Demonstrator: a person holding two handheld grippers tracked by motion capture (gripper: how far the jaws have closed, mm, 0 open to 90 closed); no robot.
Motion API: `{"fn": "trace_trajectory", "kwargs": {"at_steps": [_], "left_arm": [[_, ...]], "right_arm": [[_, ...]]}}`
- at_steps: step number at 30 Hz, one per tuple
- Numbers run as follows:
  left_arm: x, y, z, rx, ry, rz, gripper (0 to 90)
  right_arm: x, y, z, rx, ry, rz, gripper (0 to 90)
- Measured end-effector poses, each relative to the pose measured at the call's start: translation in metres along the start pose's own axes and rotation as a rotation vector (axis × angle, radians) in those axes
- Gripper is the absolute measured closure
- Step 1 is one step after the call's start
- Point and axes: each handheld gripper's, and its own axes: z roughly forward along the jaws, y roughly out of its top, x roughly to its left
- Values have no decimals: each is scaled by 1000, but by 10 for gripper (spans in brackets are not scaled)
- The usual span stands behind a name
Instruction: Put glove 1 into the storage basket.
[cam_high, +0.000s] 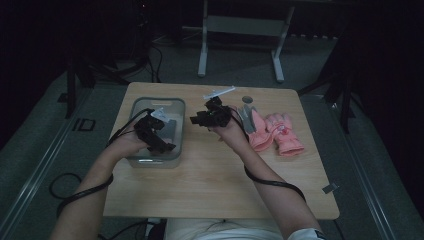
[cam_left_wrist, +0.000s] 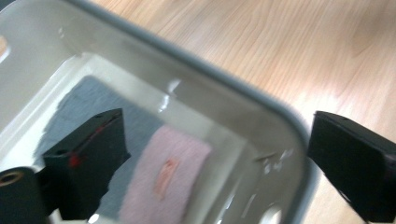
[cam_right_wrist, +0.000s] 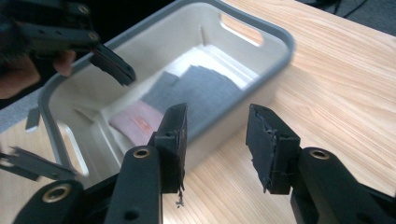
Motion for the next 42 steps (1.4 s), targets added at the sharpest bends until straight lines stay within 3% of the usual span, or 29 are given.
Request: {"fn": "trace_trajectory", "kwargs": {"at_steps": [2, 13, 18, 21, 27, 33, 36, 38, 42], "left_arm": [[-5, 3, 0, -13, 1, -3, 26], [-59, 36, 15, -154, -76, 21, 23], [-82, 41, 29, -176, -95, 51, 23], [-95, 38, 37, -204, -87, 60, 23], [-111, 23, 51, -261, -103, 31, 23], [-127, 7, 66, -246, -112, 28, 24], [-136, -1, 76, -237, -88, 36, 23], [-142, -7, 82, -232, -62, 54, 24], [-153, -18, 91, -242, -54, 49, 23]], "right_arm": [[-2, -2, -5, -4, -7, 1, 582], [-38, -31, -53, -22, -95, 3, 570], [-56, -44, -71, -30, -126, 6, 585], [-68, -52, -80, -21, -158, 6, 594], [-90, -66, -91, -6, -202, -8, 569], [-107, -78, -94, 10, -234, -7, 575], [-115, -83, -91, 22, -265, -7, 590], [-119, -85, -88, 63, -321, 0, 613], [-128, -88, -79, 89, -322, 18, 613]]}}
